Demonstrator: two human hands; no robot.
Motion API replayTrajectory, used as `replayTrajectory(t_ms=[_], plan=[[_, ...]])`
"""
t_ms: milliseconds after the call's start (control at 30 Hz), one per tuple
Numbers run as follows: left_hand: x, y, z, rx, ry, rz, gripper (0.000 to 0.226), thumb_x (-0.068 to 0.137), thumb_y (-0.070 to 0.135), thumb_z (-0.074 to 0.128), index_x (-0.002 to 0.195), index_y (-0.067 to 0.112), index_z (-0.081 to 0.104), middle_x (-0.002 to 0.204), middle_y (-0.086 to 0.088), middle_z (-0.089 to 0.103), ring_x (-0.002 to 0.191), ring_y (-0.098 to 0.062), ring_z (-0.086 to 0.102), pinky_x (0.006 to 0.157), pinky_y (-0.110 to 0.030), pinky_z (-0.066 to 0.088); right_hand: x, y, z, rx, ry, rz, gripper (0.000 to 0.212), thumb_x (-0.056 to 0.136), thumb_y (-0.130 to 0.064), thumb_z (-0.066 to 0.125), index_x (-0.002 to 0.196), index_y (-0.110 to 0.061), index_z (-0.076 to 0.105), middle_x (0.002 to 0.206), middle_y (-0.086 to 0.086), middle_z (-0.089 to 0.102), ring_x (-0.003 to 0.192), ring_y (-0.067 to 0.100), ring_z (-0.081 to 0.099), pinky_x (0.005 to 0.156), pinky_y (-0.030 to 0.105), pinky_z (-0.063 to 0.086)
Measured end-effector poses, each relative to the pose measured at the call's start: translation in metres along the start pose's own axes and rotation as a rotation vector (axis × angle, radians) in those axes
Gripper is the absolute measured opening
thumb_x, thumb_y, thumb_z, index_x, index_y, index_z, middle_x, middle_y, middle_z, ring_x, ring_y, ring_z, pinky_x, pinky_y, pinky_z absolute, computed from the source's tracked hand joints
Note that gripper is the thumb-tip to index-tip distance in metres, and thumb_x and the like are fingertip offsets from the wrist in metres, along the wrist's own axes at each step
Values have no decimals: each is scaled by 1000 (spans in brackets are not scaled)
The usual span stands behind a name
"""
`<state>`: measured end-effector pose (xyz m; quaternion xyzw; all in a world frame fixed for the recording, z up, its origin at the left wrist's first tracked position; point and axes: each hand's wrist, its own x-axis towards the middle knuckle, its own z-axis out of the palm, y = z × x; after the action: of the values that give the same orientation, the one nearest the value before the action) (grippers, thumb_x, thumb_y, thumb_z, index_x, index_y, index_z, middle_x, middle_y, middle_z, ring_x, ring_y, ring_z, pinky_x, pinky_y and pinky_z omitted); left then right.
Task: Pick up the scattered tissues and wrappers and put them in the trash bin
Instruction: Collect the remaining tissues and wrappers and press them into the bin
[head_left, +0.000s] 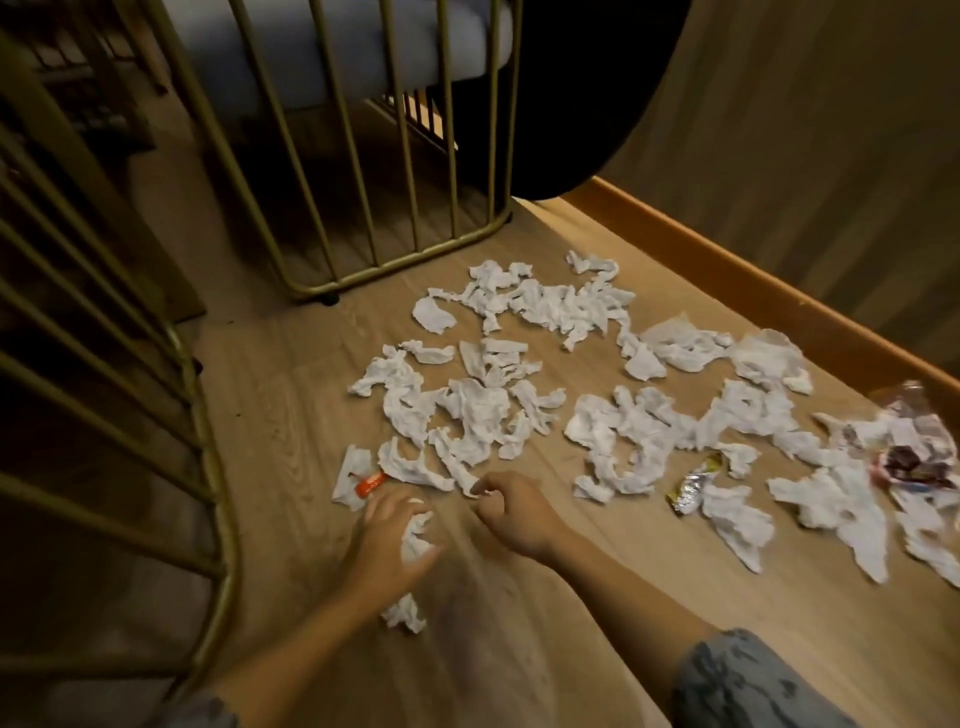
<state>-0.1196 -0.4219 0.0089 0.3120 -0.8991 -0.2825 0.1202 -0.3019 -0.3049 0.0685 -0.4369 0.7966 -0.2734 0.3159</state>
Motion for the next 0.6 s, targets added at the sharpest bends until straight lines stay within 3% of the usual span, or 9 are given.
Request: replayTrajectory(t_ms=[100,200,267,333,400,500,567,600], plan=[[-24,-26,20,-144,-19,23,56,72,55,70,120,27,61,135,6,51,131,-8,36,109,-27,28,19,2,39,-38,57,106,40,91,-36,58,128,-20,56,133,7,50,123,25,44,100,33,38],[-43,-45,35,-230,-36,52,56,76,47,70,128,47,50,137,10,51,132,-3,37,111,-21,26,38,-6,70,-104,113,157,50,89,-46,58,133,-24,48,139,8,39,128,30,34,103,40,38],[-48,-49,41,-225,-1,30,44,81,47,66,123,46,54,129,11,57,124,-6,46,106,-19,32,52,-12,84,-130,126,124,47,91,-46,55,134,-28,47,147,9,33,131,30,31,103,42,38],[-43,-50,44,-219,43,6,26,86,39,60,112,33,64,114,10,64,109,-6,53,96,-20,39,65,-13,94,-132,139,84,43,95,-42,53,136,-30,49,150,10,30,133,30,33,102,40,38],[-36,-52,42,-213,76,-63,24,91,33,53,105,23,69,105,9,65,100,-1,54,89,-14,41,73,-9,102,-92,161,50,36,95,-38,54,130,-28,58,144,11,37,131,29,37,102,37,39],[-23,-56,35,-216,103,-131,21,94,30,54,102,21,71,96,11,68,88,4,59,77,-13,49,74,-1,107,-40,169,-24,20,93,-32,60,100,-18,72,120,5,51,110,22,48,89,35,44],[-11,-56,26,-268,153,-244,16,94,22,58,84,22,70,76,13,67,68,5,60,60,-20,51,68,2,105,-15,194,-57,13,90,-25,63,80,-16,65,101,2,54,90,16,49,74,34,44],[-3,-56,21,-320,216,-313,25,95,23,57,71,22,64,62,10,62,56,1,58,51,-26,47,62,2,102,10,207,-53,13,87,-20,63,75,-17,58,92,0,54,81,13,48,68,32,42]])
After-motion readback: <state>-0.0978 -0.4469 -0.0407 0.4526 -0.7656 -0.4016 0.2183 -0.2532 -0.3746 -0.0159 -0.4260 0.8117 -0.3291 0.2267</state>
